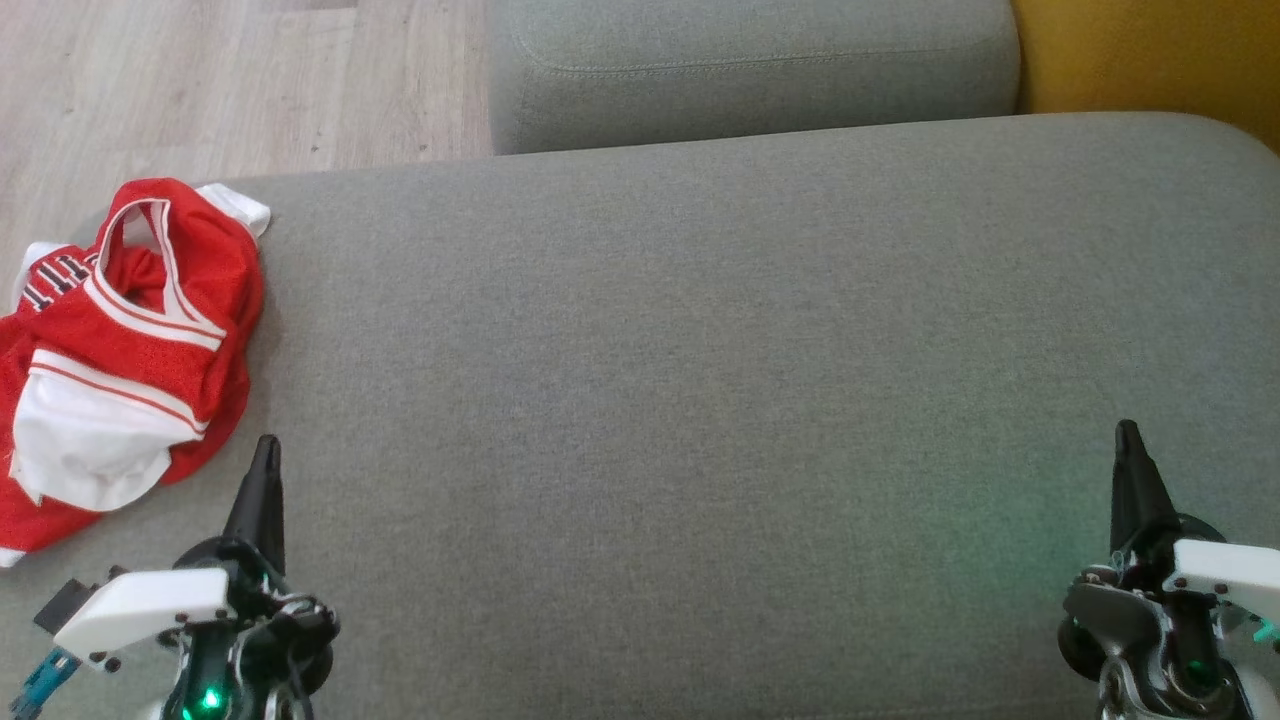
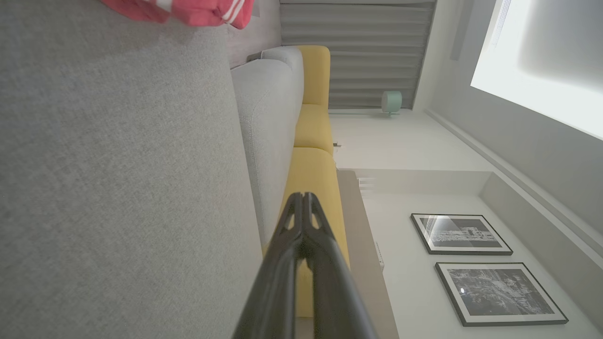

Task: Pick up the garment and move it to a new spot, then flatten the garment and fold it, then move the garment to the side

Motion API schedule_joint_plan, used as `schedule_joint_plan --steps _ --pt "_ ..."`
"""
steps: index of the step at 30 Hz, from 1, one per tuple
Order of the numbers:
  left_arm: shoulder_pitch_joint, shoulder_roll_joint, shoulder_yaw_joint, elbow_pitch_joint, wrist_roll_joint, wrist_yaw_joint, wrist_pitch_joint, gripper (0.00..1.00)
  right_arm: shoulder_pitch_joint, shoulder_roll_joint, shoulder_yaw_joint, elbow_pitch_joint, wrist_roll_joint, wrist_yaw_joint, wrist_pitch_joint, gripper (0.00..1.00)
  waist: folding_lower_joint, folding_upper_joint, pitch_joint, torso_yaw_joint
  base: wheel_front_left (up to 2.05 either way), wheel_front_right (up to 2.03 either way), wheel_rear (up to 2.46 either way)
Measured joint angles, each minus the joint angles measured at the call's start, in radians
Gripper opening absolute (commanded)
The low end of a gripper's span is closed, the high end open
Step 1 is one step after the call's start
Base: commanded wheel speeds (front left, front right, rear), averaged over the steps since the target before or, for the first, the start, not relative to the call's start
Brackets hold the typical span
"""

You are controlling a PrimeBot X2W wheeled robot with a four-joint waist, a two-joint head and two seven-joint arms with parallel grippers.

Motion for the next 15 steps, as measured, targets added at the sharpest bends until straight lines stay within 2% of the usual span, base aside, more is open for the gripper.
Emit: schedule_joint_plan --steps 7,8,15 --pt "0.0 0.0 0.0 0.0 0.0 0.0 0.0 0.0 0.0 0.0 0.0 0.0 0.0 0.0 0.0 0.0 0.0 0.0 0.0 0.0 0.0 0.0 0.0" --pt "0.001 -0.001 -0.001 0.005 0.0 0.001 -0.001 1.0 0.001 0.0 0.0 0.004 0.0 0.0 0.0 1.0 0.0 0.0 0.0 0.0 0.0 0.0 0.0" --pt "0.063 -0.012 -0.005 0.055 0.0 0.005 -0.011 1.0 0.053 0.003 0.007 0.059 -0.004 0.0 -0.007 1.0 0.0 0.0 0.0 0.0 0.0 0.0 0.0"
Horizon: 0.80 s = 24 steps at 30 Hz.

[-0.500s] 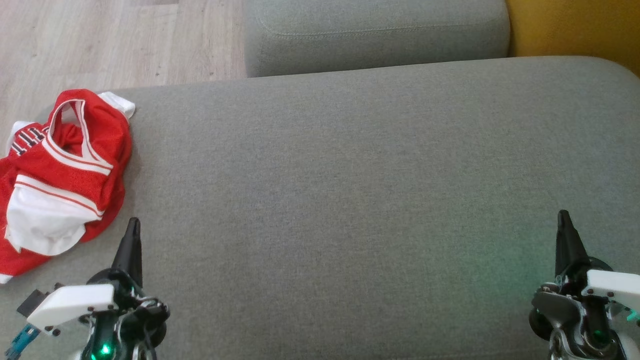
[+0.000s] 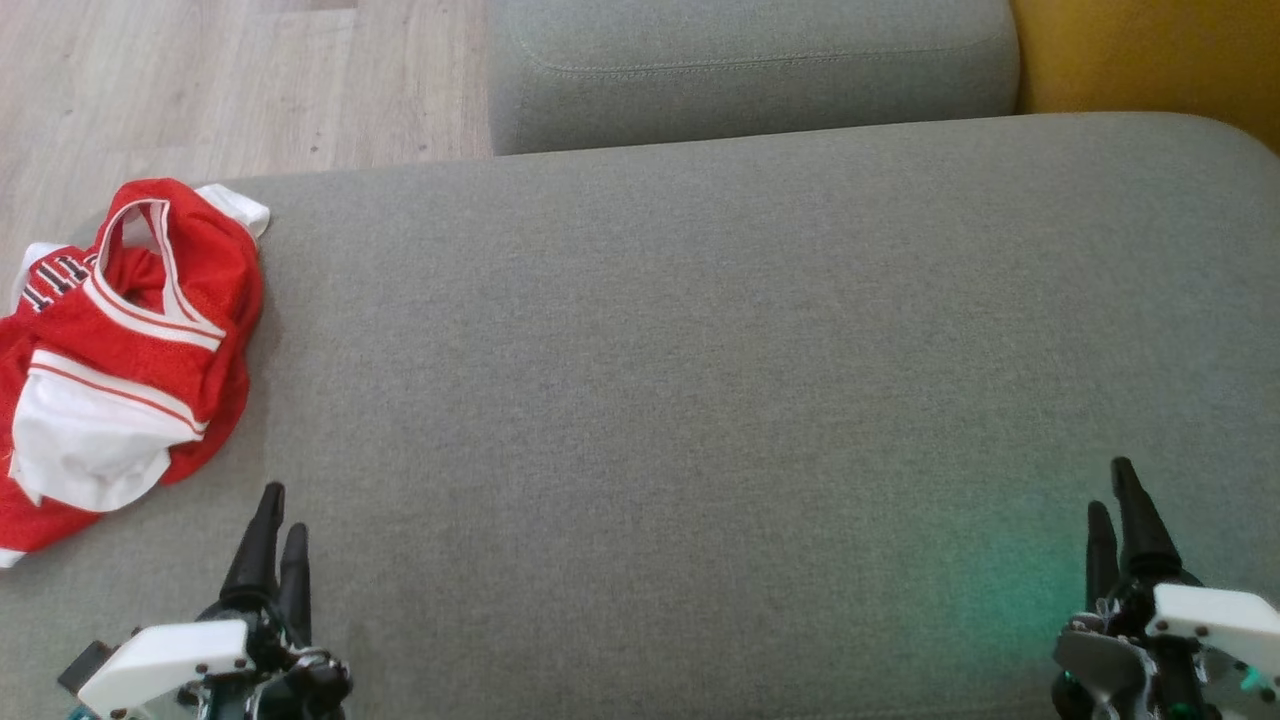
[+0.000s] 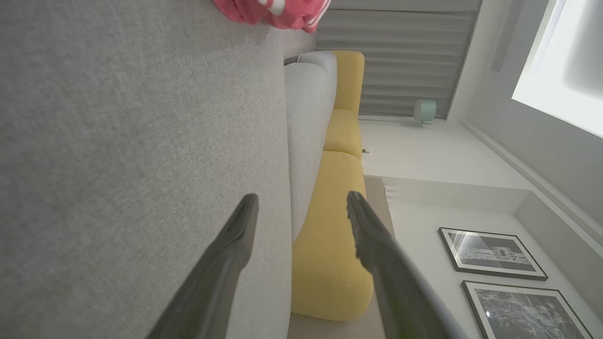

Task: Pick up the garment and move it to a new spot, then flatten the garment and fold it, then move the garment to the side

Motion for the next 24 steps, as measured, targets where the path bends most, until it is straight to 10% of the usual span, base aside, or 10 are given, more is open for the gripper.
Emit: schedule_joint_plan --steps 24 --pt "-0.003 0.001 -0.033 -0.028 0.211 0.014 -0.069 1.0 -0.006 -0.003 0.068 -0.036 -0.306 0.0 -0.067 1.0 0.0 0.0 -0.003 0.001 0.0 0.0 0.0"
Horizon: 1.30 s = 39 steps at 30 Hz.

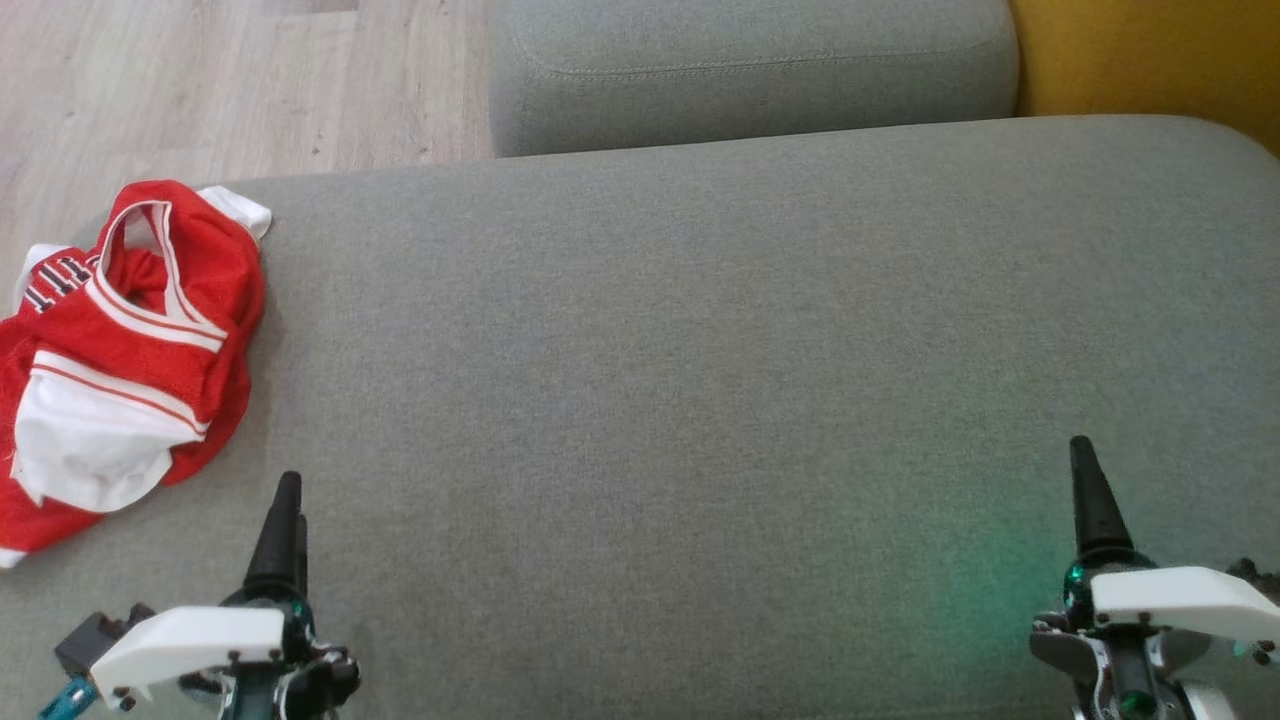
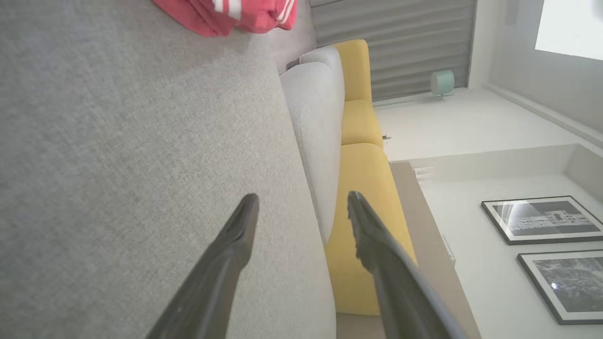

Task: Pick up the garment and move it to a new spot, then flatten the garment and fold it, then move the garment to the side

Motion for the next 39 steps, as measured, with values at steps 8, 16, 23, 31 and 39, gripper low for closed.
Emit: schedule_joint_plan --steps 8,16,23,31,39 --pt "0.0 0.002 -0.018 -0.012 0.118 0.01 -0.019 1.0 -0.013 -0.006 0.027 -0.005 -0.139 0.0 -0.024 1.0 0.0 0.0 -0.002 0.001 0.0 0.0 0.0" --pt "0.002 0.012 -0.037 -0.012 0.256 0.027 -0.042 1.0 -0.035 -0.024 0.064 -0.005 -0.269 0.0 -0.049 1.0 0.0 0.0 -0.007 0.003 0.0 0.0 0.0" --pt "0.004 0.028 -0.06 -0.019 0.371 0.045 -0.063 1.0 -0.048 -0.032 0.089 0.002 -0.376 0.0 -0.067 1.0 0.0 0.0 -0.009 0.006 0.0 0.0 0.0" --pt "0.009 0.034 -0.066 -0.035 0.481 0.052 -0.084 1.0 -0.064 -0.035 0.115 0.016 -0.491 0.0 -0.091 1.0 0.0 0.0 -0.009 0.01 0.0 0.0 0.0" --pt "0.012 0.037 -0.077 -0.036 0.582 0.052 -0.107 1.0 -0.065 -0.037 0.131 0.027 -0.602 0.0 -0.114 1.0 0.0 0.0 -0.007 0.008 0.0 0.0 0.0"
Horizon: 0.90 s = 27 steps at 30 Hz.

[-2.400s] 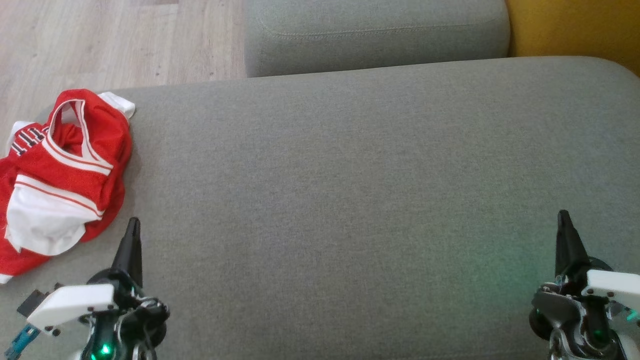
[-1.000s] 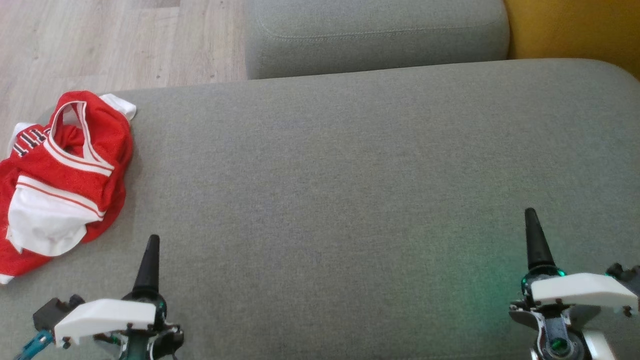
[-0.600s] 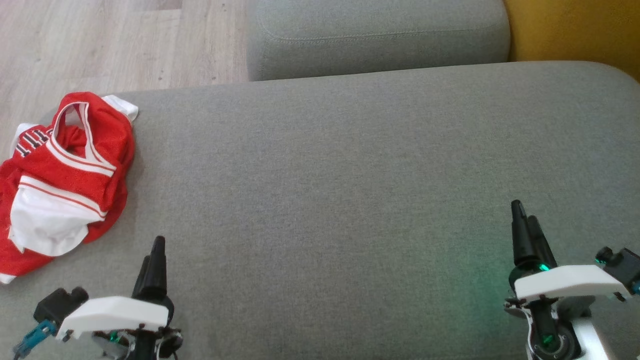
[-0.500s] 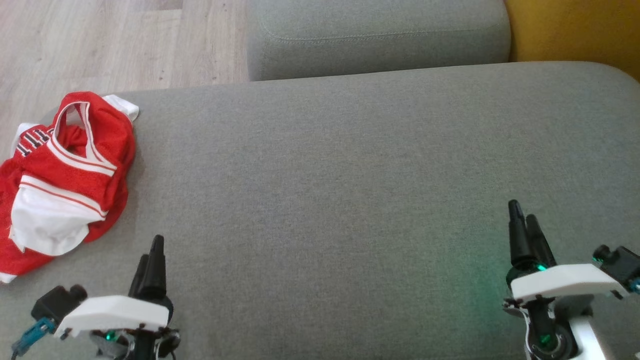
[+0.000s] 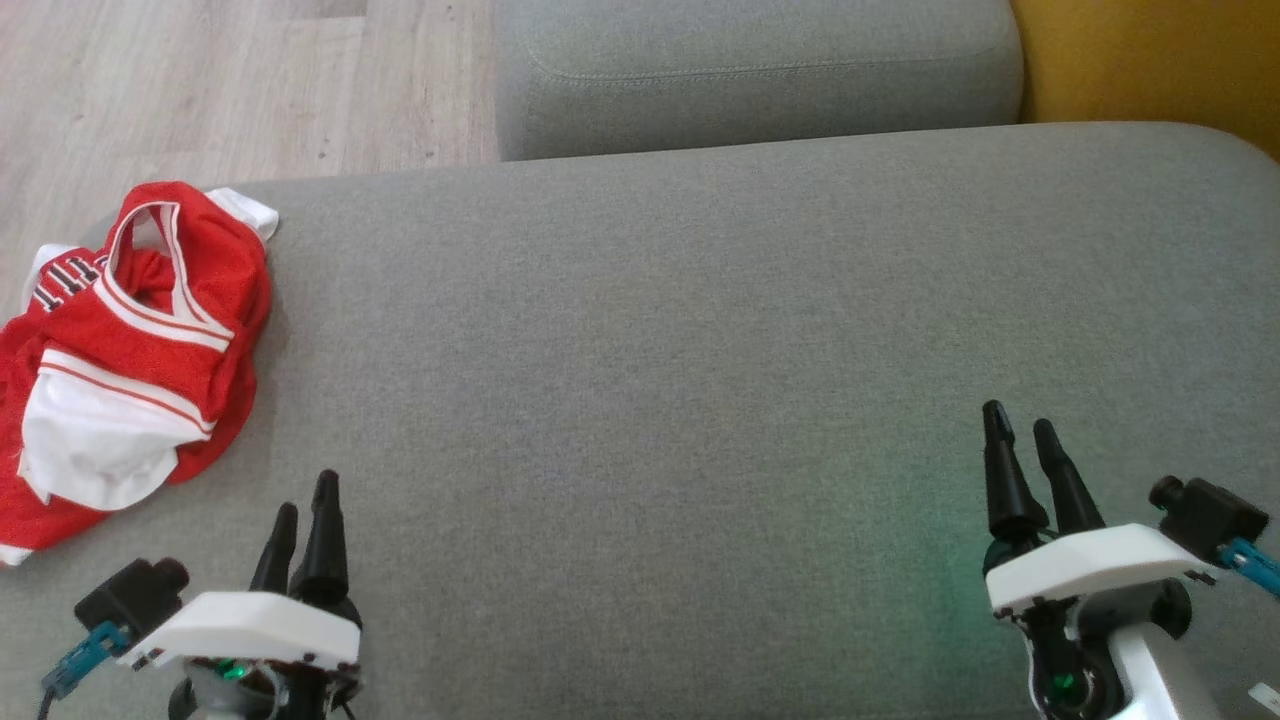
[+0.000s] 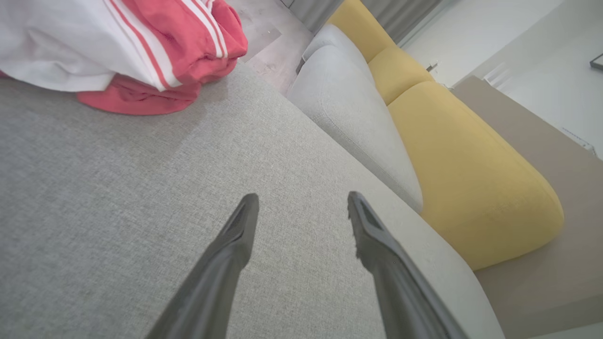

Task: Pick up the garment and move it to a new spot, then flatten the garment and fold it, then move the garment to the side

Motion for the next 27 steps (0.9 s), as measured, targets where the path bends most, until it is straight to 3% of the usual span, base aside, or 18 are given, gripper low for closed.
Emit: schedule_joint_plan --steps 27 --pt "0.004 0.028 -0.033 -0.01 0.349 0.002 -0.077 1.0 -0.022 -0.016 0.043 0.041 -0.362 0.0 -0.074 1.0 0.0 0.0 0.003 0.014 0.0 0.0 0.0"
